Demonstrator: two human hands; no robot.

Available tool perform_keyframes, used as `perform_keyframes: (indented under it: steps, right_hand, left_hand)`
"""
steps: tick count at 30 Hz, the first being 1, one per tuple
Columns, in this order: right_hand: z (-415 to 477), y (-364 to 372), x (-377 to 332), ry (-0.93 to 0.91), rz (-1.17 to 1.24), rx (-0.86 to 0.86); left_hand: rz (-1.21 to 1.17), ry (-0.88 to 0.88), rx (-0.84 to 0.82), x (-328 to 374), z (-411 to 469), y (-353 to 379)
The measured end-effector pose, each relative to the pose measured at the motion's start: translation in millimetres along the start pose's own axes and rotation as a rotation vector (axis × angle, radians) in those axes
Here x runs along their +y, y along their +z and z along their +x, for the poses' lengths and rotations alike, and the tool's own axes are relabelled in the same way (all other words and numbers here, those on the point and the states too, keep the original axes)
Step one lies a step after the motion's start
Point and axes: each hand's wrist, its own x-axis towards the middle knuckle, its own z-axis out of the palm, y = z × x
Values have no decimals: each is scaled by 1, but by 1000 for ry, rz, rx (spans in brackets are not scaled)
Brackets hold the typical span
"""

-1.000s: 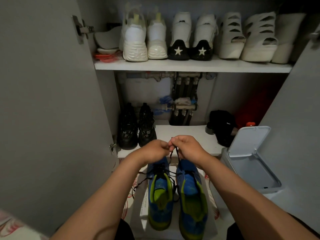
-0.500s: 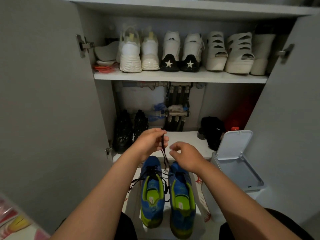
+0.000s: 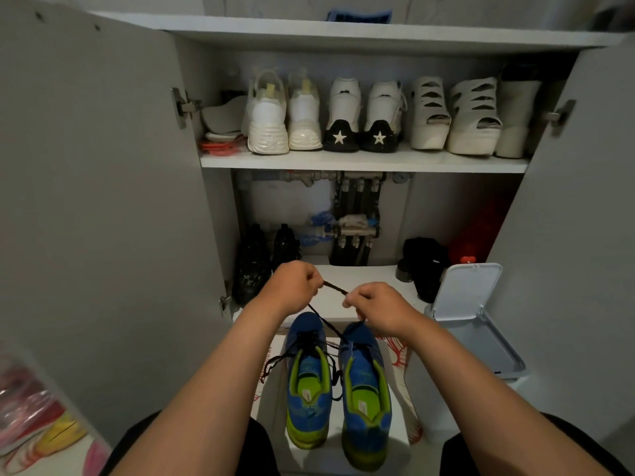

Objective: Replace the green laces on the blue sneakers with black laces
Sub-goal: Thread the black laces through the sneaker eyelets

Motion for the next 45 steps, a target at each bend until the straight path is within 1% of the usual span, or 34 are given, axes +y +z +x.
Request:
perform_keyframes:
  steps: [2,5,6,10,14,17,19,21,22,23,24,25,27,28,30,33,37,39,41,42,45]
  right_hand:
    - [-1,-6,5,88,-48,-25]
    - [-3,-15,17,129,-334,-148]
    - [-5,-16,20,144,-378,-158]
    - [-8,-16,25,208,-312,-166]
    - [-13,-19,19,318,-268,-200]
    - [-15,-19,17,377,-118,-169]
    - [-14,-16,15,379,-34,-149]
    - [-11,-11,13,338,22,-166]
    - [-10,-8,12,295,-2,-177]
    - [-8,-5,11,244,-38,-175]
    - [-7,-3,12,199,-47,-160]
    - [-5,-1,13,162,-26,-145]
    - [-2,0,17,93,14,-136]
    - [-1,0,19,78,28,-132]
    - [4,0,23,76,62,-128]
    - [11,6,29,122,151,-124]
    - [18,12,40,179,125,-129]
    - [22,12,46,193,68,-91]
    - [25,11,52,197,28,-54]
    - [26,9,54,201,18,-42]
    - [30,5,62,202,19,-22]
  left_hand:
    - [20,-74,50,-8,-1,-3]
    - [76,-197,125,-22,-1,-8]
    - [83,-229,143,-26,-1,-10]
    - [145,-307,184,-36,1,-11]
    - [308,-317,213,-38,2,-6]
    - [374,-340,189,-37,2,1]
    - [444,-286,171,-34,3,8]
    - [406,-100,175,-32,6,18]
    - [328,19,159,-28,6,25]
    - [219,119,111,-23,7,32]
    - [103,180,31,-18,7,39]
    - [3,203,-59,-13,7,47]
    - [-109,186,-188,-8,9,62]
    - [-112,171,-225,-8,11,67]
    - [-85,144,-269,-8,16,71]
    - [-42,81,-306,-7,27,70]
    - [40,19,-382,-9,34,75]
    - [87,-5,-374,-12,36,76]
    - [98,-7,-328,-16,40,75]
    - [111,-2,-293,-18,43,74]
    - [257,22,-158,-25,49,70]
